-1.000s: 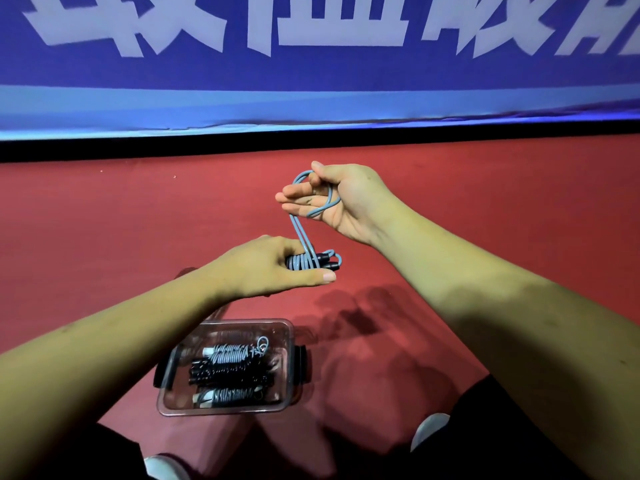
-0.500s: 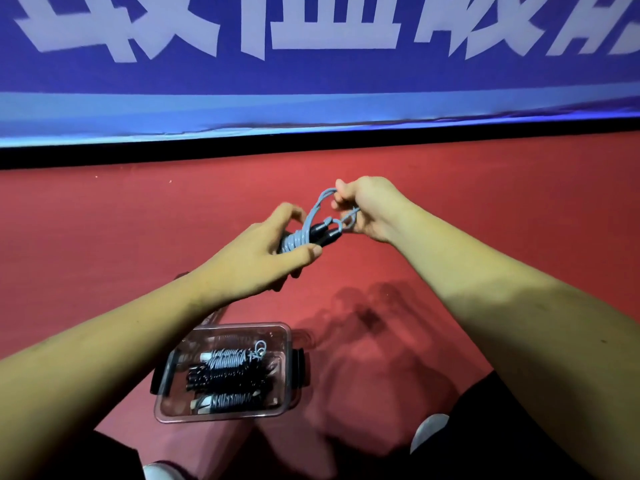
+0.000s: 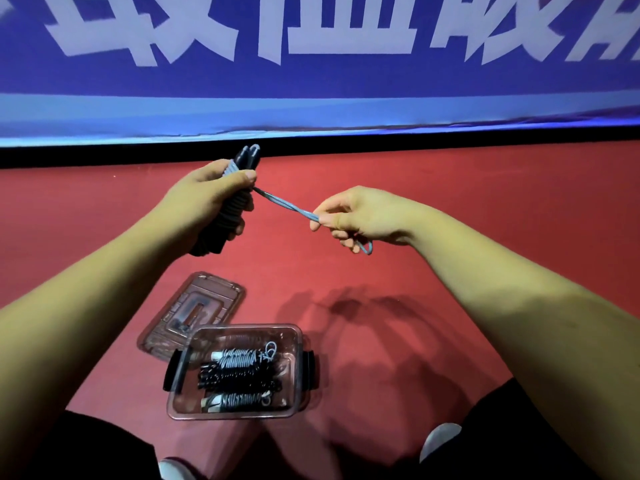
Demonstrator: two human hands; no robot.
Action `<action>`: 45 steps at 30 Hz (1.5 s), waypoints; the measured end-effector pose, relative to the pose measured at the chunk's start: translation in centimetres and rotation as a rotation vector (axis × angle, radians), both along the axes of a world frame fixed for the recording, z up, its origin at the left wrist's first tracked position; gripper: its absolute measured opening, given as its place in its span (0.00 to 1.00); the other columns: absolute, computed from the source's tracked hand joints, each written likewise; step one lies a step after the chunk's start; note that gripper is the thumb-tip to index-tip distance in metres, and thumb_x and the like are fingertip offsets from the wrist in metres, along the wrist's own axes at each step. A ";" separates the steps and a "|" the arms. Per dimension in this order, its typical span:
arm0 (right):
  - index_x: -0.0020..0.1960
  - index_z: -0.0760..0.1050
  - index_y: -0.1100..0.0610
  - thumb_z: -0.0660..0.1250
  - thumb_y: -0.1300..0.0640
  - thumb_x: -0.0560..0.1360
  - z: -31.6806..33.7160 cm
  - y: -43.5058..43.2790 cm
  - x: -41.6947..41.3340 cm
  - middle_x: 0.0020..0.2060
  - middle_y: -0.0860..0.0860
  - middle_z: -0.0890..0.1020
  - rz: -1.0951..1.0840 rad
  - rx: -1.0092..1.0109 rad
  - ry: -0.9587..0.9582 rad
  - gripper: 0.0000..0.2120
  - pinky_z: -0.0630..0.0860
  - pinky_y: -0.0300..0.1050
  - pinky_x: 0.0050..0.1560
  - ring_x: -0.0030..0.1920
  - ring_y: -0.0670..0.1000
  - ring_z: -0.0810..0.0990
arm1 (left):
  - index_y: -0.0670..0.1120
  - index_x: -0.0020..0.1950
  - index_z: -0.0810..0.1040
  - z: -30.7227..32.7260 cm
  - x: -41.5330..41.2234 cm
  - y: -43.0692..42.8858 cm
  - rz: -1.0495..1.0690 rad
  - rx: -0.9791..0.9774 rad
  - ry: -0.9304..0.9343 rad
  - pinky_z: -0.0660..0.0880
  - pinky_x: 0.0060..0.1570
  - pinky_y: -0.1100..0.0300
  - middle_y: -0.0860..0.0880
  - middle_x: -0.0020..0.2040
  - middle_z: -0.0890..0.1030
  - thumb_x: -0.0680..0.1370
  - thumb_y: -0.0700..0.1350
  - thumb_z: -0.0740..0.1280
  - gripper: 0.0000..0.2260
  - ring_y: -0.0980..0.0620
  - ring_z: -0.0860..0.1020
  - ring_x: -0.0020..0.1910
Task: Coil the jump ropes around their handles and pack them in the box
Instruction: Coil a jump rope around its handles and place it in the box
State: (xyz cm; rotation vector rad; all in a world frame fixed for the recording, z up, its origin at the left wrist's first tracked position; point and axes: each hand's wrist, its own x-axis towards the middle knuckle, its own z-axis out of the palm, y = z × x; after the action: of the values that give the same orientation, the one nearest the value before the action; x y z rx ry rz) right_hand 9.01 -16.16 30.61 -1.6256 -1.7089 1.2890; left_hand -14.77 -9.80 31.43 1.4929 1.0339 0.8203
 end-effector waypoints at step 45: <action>0.36 0.75 0.60 0.66 0.57 0.79 2.2 -0.9 -1.8 0.24 0.52 0.63 -0.069 0.176 0.074 0.14 0.60 0.40 0.27 0.23 0.49 0.59 | 0.47 0.41 0.76 -2.1 4.4 -6.0 -0.528 0.068 0.577 0.67 0.24 0.62 0.49 0.29 0.76 0.73 0.59 0.73 0.16 0.49 0.71 0.23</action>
State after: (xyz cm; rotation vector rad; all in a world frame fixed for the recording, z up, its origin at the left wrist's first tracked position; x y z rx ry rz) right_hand 7.22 -17.06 32.81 -1.5044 -1.6569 1.1183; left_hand -10.42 -15.81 29.37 2.0003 0.9456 0.0428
